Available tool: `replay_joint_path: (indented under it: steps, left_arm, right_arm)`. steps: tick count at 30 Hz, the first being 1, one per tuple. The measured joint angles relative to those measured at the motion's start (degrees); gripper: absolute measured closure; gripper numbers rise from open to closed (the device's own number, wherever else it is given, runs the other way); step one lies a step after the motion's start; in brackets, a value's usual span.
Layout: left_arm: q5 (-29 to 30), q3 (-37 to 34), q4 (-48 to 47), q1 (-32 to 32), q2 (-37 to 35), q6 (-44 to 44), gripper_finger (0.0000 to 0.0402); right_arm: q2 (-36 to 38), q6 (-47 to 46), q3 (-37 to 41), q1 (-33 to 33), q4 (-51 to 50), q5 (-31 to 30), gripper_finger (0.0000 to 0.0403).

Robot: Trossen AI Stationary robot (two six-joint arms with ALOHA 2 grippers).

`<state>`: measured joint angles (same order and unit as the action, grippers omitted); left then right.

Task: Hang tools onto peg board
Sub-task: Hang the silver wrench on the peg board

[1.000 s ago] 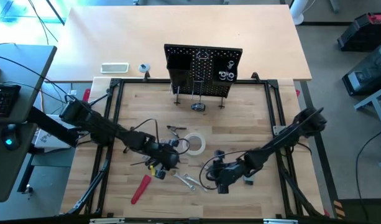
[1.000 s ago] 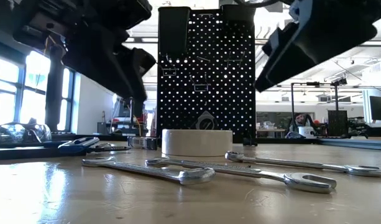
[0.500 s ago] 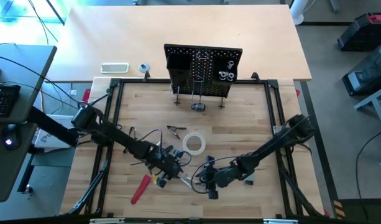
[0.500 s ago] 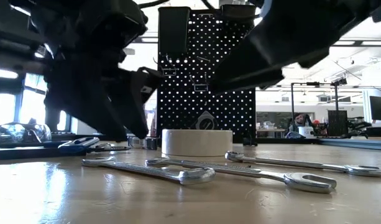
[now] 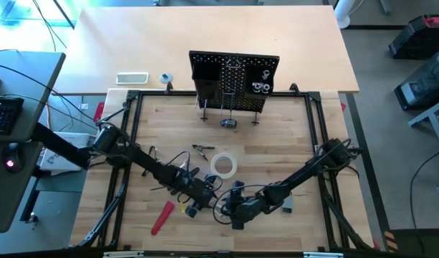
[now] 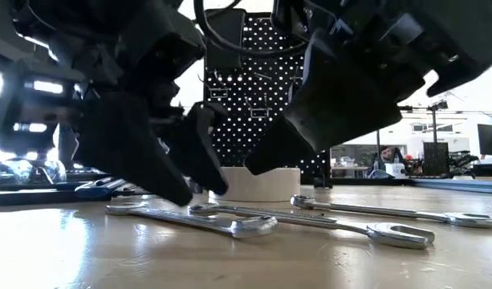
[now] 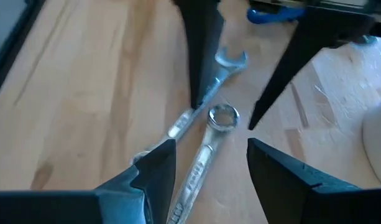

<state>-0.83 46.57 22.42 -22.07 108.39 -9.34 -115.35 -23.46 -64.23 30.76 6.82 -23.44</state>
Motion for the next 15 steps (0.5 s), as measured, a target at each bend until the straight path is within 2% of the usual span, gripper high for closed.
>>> replay_joint_path:
  steps: [8,15]
  left_arm:
    - [-0.22,0.19,6.26,0.51,4.22,3.32,0.0216]
    - [-0.39,0.15,7.08,1.85,4.92,5.99,0.0253]
  right_arm:
    - [-0.95,-3.69,-0.06,0.25,-0.88,1.04,0.0210]
    - [-3.96,-6.56,-0.18,0.50,0.04,1.55,0.0210]
